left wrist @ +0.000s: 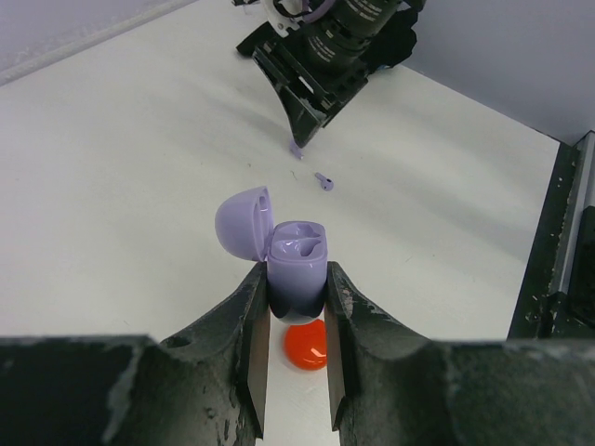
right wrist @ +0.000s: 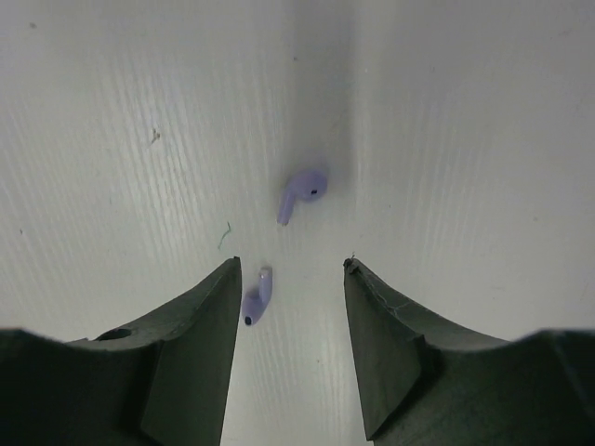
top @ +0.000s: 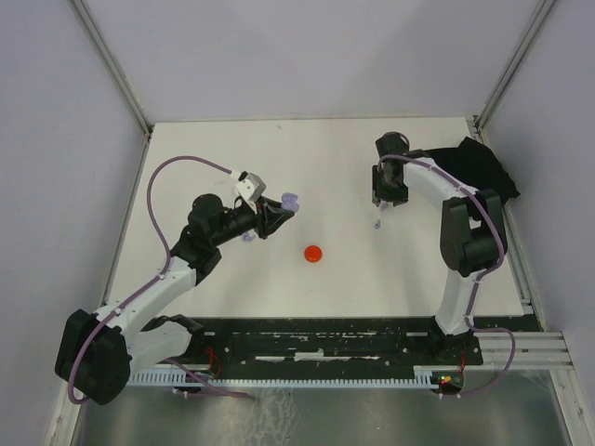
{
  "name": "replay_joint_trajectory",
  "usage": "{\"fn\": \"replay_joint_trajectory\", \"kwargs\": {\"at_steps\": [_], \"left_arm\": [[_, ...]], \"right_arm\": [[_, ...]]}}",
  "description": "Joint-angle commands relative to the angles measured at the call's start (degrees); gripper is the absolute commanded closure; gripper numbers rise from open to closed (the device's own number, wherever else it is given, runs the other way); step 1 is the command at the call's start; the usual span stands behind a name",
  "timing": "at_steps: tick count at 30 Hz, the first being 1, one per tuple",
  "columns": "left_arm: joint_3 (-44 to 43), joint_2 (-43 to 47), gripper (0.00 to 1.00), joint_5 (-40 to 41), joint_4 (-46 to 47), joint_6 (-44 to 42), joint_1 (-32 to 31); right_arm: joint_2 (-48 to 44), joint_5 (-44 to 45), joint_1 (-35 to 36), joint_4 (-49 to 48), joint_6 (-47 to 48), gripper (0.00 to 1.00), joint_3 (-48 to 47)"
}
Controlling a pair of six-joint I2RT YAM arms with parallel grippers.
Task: Insert the wireless bluetooth earbuds into the charging case
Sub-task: Pick up the earbud from the center of the board.
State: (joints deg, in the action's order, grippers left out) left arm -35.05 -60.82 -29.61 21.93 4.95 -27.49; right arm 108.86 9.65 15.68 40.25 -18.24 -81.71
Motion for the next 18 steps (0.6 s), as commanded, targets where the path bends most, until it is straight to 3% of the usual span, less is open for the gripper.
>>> {"fn": "replay_joint_trajectory", "kwargs": {"at_steps": [1, 18], "left_arm": [[-0.9, 1.65, 0.97, 1.41, 0.04, -2.94, -0.33], [-0.9, 1.24, 0.97, 1.48, -0.05, -3.04, -0.85]], "right_arm": [[4.58, 2.23, -1.44, -0.03, -5.15, 0.45, -6.84], [12.18, 1.6, -3.05, -0.52, -7.36, 0.59, -9.44]]}}
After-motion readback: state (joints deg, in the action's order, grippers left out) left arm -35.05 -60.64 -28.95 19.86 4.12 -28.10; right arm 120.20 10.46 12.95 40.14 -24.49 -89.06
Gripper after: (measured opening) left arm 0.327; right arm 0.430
